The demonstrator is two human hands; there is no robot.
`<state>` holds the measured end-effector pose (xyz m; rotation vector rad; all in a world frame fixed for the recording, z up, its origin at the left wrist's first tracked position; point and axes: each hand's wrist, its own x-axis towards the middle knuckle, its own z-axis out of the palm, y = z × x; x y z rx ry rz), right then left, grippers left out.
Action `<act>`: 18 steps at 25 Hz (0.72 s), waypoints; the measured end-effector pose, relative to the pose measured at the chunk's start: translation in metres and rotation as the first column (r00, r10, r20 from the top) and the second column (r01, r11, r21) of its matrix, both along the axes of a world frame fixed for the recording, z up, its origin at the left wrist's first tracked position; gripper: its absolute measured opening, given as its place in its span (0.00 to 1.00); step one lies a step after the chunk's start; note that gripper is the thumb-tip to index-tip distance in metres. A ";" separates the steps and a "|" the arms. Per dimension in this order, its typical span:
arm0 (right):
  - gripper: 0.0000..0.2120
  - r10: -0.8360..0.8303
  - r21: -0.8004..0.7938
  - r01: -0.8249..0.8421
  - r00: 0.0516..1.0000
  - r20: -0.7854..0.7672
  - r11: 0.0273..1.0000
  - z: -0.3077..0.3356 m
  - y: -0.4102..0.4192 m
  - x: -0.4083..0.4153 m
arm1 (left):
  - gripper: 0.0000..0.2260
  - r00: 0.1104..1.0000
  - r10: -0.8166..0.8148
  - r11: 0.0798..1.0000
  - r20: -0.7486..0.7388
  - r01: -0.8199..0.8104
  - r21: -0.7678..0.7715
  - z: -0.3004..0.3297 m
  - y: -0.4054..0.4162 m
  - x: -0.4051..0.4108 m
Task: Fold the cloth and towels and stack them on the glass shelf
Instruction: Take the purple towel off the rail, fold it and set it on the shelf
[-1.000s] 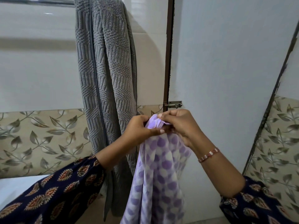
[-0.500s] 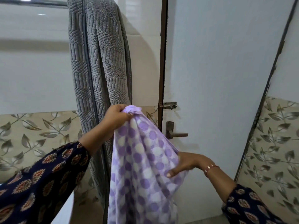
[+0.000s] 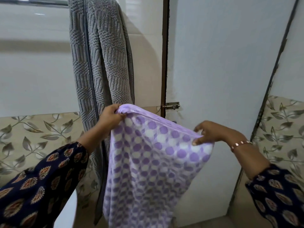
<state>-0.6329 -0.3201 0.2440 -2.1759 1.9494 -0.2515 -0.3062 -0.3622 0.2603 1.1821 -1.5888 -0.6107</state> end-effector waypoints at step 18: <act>0.16 -0.141 -0.586 0.279 0.952 0.270 0.761 0.035 0.024 -0.043 | 0.05 0.963 -0.032 0.968 0.266 0.097 -0.233 -0.037 -0.022 -0.028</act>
